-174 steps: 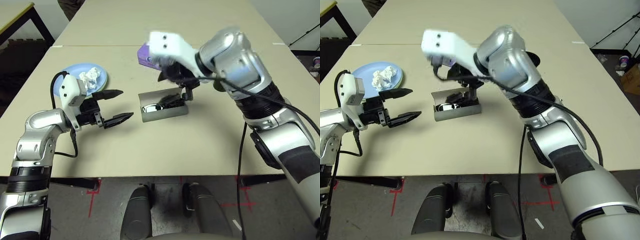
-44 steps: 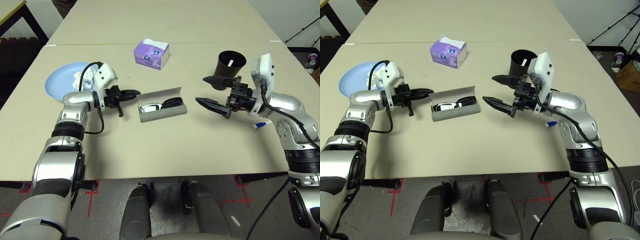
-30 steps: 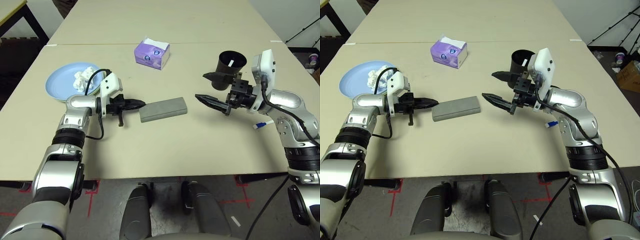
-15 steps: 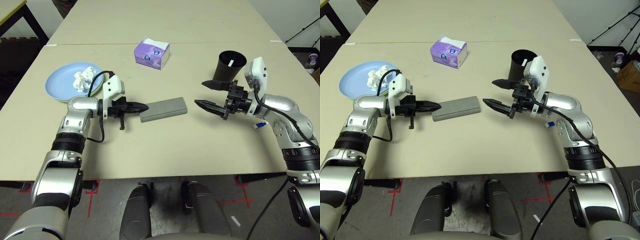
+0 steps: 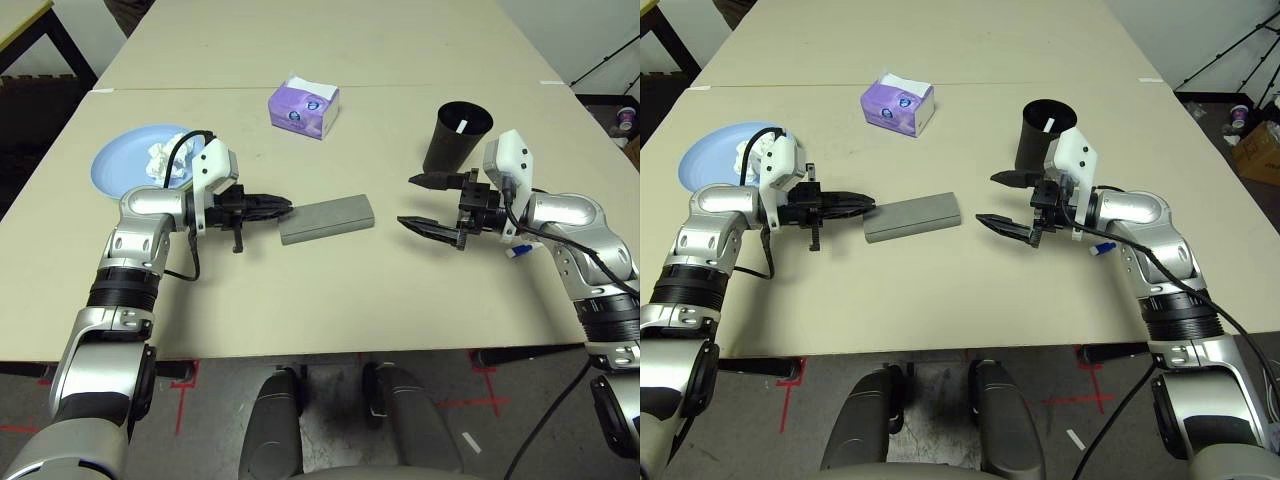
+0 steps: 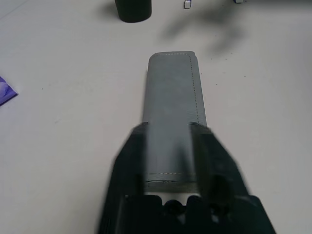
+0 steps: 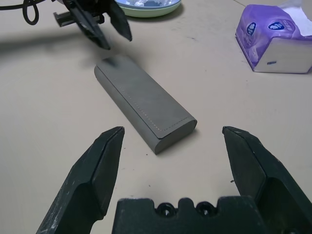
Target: Organize and tidy the items on the table.
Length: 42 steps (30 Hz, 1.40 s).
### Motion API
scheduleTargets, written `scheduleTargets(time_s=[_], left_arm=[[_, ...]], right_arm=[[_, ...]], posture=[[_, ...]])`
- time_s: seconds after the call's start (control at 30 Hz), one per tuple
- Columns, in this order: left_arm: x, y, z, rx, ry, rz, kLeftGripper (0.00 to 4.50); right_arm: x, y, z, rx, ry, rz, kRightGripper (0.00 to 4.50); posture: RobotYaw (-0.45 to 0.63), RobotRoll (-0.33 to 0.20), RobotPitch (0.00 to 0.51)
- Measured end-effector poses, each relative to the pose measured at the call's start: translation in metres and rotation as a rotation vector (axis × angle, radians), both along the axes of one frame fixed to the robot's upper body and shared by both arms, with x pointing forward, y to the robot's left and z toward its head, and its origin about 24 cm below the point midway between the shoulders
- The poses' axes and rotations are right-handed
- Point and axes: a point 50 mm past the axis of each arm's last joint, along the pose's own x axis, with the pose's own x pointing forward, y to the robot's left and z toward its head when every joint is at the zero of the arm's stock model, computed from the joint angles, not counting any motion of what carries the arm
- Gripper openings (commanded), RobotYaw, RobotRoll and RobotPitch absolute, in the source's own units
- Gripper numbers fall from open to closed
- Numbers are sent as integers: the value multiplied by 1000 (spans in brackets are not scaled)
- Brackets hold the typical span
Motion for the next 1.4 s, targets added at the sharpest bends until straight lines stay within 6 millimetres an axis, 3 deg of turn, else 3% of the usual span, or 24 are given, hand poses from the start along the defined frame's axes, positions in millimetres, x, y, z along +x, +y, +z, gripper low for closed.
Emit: scheduleTargets(time_s=[0.1,0.17,0.43,0.67,0.8,1.03,1.4], left_arm=[[2,-2,8,-23,-23,-7,4015],[3,-4,14,-39,-42,-15,4449],[12,-37,39,-127,-123,-112,4449],[12,-49,37,-97,-98,-193,4449],[13,-50,27,-67,-71,-202,4449],[10,-50,17,-75,-52,-189,4449],[5,-56,16,-76,-69,-201,4449]], right_arm=[[-1,-1,-1,15,12,-2,4500],[-1,-2,0,24,16,-5,4500],[-1,-20,11,22,13,-49,4500],[-1,-26,13,-11,23,-67,4500],[1,-40,21,-210,33,-107,4500],[9,-51,29,-414,120,-127,4500],[6,-61,47,-823,168,-59,4500]], posture=[[-67,0,164],[-68,0,165],[-100,0,165],[-116,0,176],[-107,0,182],[-79,0,187],[-90,0,194]])
